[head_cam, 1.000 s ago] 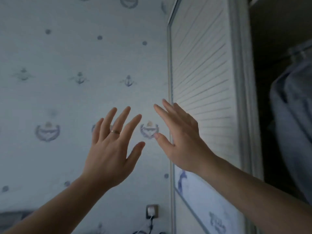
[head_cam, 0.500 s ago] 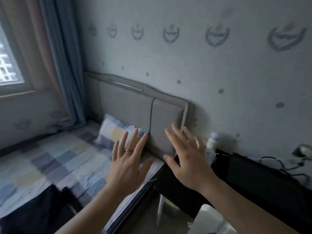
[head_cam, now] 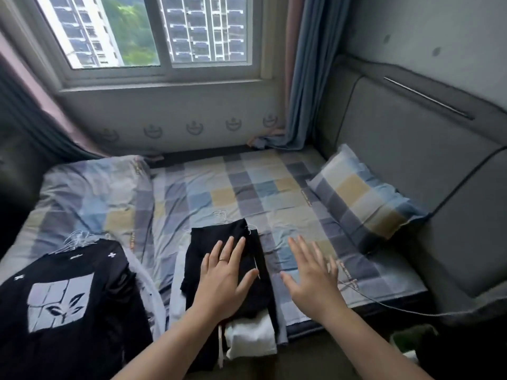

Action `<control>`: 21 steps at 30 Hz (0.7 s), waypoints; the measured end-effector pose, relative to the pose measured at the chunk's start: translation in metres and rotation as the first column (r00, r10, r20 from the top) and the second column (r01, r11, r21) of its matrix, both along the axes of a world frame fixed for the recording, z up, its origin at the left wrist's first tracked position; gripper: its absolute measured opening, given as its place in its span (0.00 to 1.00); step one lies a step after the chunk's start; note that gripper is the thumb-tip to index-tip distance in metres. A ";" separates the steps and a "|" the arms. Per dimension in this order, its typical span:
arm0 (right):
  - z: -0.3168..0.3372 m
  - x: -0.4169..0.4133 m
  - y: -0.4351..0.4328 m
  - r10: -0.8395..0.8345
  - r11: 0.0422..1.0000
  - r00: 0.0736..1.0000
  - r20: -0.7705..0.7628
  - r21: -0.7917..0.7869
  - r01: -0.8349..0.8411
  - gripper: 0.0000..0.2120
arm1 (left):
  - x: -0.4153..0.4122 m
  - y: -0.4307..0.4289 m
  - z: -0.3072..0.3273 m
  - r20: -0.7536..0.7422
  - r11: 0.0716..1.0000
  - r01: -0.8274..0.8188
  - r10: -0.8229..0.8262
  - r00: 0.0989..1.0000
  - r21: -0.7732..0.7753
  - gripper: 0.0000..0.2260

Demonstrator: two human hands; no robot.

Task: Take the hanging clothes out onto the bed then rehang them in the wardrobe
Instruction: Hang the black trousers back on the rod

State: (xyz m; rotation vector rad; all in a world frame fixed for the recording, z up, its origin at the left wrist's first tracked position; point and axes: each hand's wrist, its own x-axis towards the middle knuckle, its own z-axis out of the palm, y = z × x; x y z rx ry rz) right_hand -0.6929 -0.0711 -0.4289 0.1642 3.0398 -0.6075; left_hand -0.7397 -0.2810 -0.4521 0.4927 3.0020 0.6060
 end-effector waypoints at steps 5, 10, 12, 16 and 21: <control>-0.020 -0.099 -0.011 0.098 0.995 0.991 0.092 -0.041 -0.095 0.35 | -0.066 -0.029 -0.017 0.115 0.987 -0.161 0.161 0.980 -0.006 0.32; -0.040 -0.182 -0.010 0.155 0.988 0.971 0.181 -0.048 -0.149 0.34 | -0.134 -0.045 -0.041 0.220 0.948 -0.314 0.295 0.930 0.054 0.31; -0.050 -0.208 -0.011 0.168 0.986 0.960 0.225 -0.043 -0.163 0.34 | -0.158 -0.051 -0.053 0.267 0.927 -0.370 0.341 0.901 0.064 0.30; -0.073 -0.251 -0.019 0.177 0.984 0.934 0.310 -0.029 -0.177 0.33 | -0.199 -0.070 -0.078 0.345 0.890 -0.451 0.406 0.847 0.061 0.30; -0.114 -0.300 -0.036 0.138 0.988 0.893 0.428 -0.003 -0.152 0.33 | -0.257 -0.097 -0.120 0.435 0.850 -0.524 0.451 0.779 0.058 0.30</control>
